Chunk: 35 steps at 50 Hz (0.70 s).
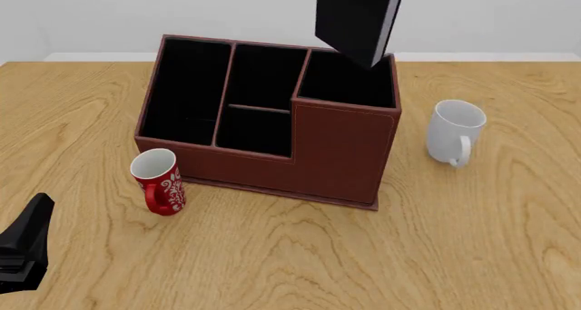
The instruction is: Pick up the book and place it in the right compartment of the caddy.
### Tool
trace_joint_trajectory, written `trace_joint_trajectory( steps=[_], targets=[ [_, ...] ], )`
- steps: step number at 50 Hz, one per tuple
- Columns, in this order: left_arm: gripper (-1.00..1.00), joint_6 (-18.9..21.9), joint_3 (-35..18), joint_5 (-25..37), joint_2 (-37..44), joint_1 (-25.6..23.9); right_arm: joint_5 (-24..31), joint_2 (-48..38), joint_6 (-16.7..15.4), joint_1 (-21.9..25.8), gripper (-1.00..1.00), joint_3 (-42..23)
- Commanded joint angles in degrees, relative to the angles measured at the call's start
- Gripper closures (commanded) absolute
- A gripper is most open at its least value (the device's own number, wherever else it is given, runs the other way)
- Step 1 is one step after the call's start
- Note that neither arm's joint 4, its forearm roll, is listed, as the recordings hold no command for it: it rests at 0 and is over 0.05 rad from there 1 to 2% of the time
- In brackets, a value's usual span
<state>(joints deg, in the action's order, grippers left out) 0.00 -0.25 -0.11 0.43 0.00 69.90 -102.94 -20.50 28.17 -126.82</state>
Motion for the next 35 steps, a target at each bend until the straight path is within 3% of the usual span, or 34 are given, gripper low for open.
trace_joint_trajectory(
  steps=[1,35],
  targets=[
    [-1.0,0.0,0.0,0.0,0.0,0.0,0.0,-0.9,1.2,-0.2,1.0,-1.6],
    [-1.0,0.0,0.0,0.0,0.0,0.0,0.0,-3.3,4.2,-1.8,1.0,-2.1]
  ],
)
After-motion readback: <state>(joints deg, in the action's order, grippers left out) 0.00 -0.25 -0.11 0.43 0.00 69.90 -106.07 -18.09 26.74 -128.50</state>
